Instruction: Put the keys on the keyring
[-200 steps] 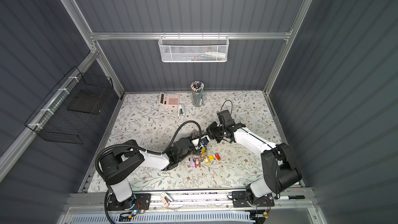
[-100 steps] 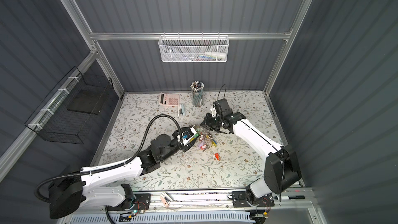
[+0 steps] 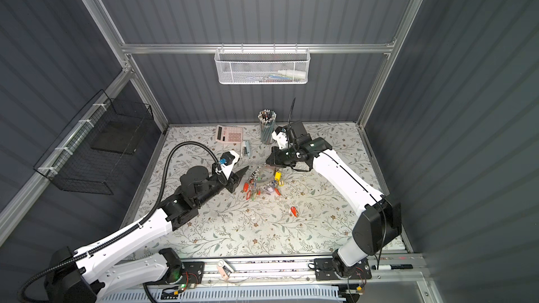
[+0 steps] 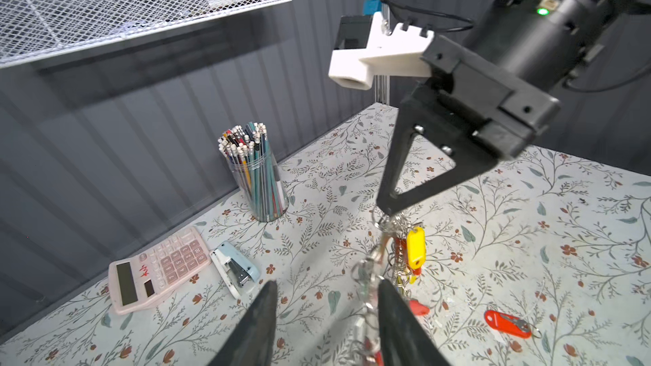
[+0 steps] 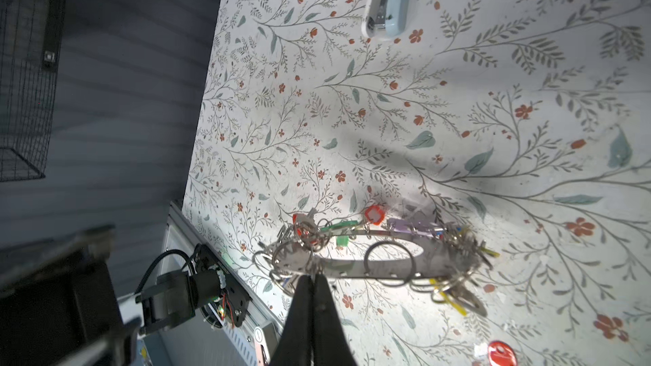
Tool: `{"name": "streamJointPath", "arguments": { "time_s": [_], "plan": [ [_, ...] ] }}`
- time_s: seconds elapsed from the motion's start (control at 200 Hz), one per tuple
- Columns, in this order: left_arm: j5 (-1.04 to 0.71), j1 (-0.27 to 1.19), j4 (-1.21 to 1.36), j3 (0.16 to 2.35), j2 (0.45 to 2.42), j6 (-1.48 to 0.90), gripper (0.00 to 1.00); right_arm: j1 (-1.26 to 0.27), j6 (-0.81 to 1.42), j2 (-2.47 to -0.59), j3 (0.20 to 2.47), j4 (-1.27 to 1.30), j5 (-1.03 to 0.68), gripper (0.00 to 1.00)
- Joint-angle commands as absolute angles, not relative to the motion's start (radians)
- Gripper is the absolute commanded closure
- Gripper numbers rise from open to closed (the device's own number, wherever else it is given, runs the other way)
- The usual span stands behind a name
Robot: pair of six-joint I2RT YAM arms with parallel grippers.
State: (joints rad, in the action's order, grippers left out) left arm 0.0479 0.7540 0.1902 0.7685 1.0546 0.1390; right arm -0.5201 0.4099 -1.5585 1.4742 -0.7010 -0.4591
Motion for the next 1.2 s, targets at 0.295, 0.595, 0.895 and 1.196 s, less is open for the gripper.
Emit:
{"name": "streamJointPath", "arguments": {
  "time_s": [0.295,0.595,0.895,1.196],
  "plan": [
    [-0.980,0.455,0.147,0.953,1.311,0.080,0.64,-0.525,0.028,-1.510,1.483,-0.766,-0.564,1.00],
    [-1.035,0.515,-0.014,1.048,1.401,0.316,0.65,-0.526,-0.032,-1.518,1.506,-0.795,-0.638,1.00],
    [-1.025,0.518,-0.065,1.095,1.472,0.393,0.63,-0.527,-0.052,-1.489,1.487,-0.783,-0.685,1.00],
    [-1.026,0.518,-0.095,1.129,1.507,0.425,0.64,-0.529,-0.062,-1.475,1.480,-0.788,-0.702,1.00]
  ]
}}
